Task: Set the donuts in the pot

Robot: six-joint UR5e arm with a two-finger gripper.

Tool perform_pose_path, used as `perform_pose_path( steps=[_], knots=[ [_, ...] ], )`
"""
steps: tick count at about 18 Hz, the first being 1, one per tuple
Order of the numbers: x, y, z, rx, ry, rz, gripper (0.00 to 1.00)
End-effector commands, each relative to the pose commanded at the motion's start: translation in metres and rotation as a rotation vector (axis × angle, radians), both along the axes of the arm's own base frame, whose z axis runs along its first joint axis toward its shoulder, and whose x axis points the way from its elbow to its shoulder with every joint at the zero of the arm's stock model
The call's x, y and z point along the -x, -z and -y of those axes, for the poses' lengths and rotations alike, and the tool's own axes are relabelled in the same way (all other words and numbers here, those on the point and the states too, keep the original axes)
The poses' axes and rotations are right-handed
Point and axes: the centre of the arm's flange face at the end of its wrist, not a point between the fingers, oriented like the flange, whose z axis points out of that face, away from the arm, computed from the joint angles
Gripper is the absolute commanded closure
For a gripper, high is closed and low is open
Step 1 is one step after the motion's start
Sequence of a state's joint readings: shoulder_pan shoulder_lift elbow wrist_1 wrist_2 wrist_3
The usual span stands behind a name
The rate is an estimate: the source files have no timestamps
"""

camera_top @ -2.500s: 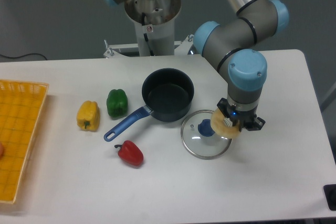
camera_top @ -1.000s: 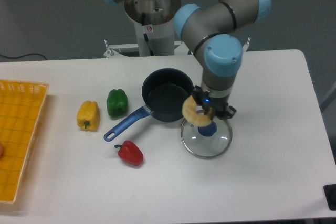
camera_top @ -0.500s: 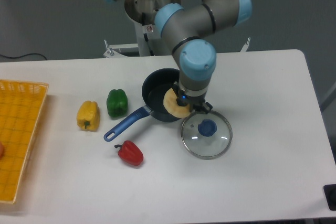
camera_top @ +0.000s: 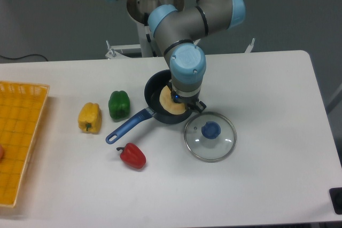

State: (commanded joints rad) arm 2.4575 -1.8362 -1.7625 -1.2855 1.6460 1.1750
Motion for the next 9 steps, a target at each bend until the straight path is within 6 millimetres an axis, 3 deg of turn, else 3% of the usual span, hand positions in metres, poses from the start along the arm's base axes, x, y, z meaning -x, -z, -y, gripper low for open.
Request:
perform_pose_path(
  steps=[7, 9],
  knots=[
    [-0.019, 0.019, 0.001, 0.054, 0.034, 0.011, 0.63],
    [-0.019, 0.021, 0.000, 0.057, 0.037, 0.014, 0.52]
  ],
)
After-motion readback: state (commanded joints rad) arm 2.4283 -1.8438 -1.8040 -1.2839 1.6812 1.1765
